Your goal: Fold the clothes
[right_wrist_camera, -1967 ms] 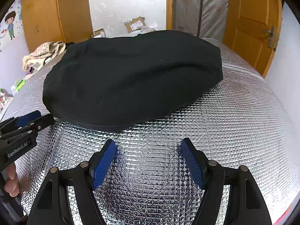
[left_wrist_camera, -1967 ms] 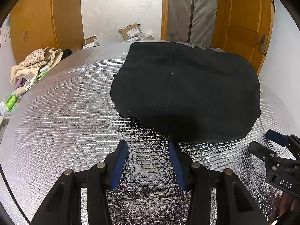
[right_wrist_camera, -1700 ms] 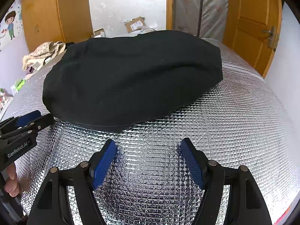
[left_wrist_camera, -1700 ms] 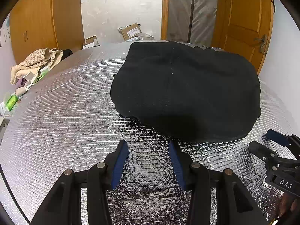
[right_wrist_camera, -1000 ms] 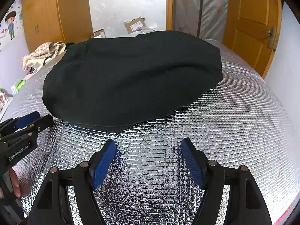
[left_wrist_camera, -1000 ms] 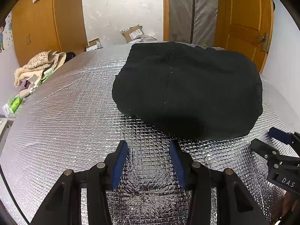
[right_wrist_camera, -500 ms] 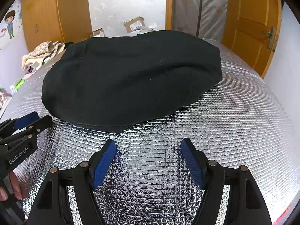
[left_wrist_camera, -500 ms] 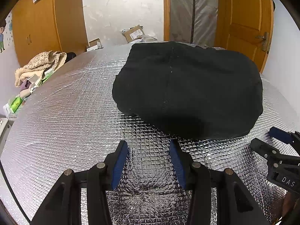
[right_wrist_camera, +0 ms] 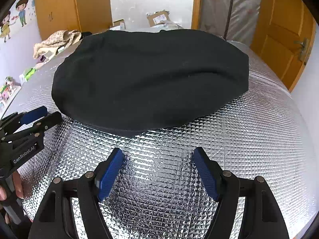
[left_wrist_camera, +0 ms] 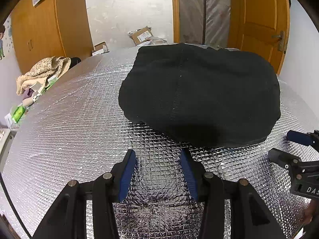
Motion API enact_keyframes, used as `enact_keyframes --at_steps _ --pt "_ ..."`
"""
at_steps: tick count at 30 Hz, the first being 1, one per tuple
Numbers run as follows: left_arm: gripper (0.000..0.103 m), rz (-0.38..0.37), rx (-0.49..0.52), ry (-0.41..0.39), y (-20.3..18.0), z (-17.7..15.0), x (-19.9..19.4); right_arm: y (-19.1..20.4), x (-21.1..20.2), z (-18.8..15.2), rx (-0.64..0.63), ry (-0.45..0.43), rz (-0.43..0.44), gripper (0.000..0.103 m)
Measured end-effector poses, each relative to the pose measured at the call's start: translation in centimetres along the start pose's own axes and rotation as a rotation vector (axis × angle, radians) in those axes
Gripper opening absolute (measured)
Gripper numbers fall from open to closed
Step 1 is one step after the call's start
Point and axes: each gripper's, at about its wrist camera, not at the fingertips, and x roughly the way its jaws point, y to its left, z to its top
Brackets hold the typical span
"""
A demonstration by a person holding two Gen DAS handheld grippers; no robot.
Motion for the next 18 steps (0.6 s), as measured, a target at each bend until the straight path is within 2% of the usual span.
enact_keyframes --at_steps 7,10,12,14,16,17,18 --pt "0.047 -0.022 0.002 0.018 0.3 0.4 0.2 -7.6 -0.5 -0.1 0.027 0.018 -0.005 0.074" --pt "0.047 -0.034 0.001 0.02 0.4 0.4 0.3 -11.0 -2.1 0.0 0.025 -0.029 -0.023 0.074" --pt "0.047 -0.042 -0.005 0.018 0.5 0.4 0.3 -8.7 -6.7 -1.9 0.009 -0.082 -0.055 0.074" --pt "0.047 -0.047 -0.01 0.017 0.5 0.4 0.3 -9.4 -9.3 -3.0 0.019 -0.129 -0.069 0.074" --pt "0.047 -0.048 -0.008 0.016 0.6 0.4 0.2 -7.0 -13.4 -5.6 0.038 -0.17 -0.081 0.074" --pt "0.047 -0.048 -0.007 0.017 0.6 0.5 0.1 -6.8 -15.0 -5.9 0.047 -0.184 -0.085 0.074" --pt "0.047 -0.048 -0.007 0.021 0.6 0.5 0.1 -5.0 -15.6 -6.1 0.05 -0.192 -0.089 0.074"
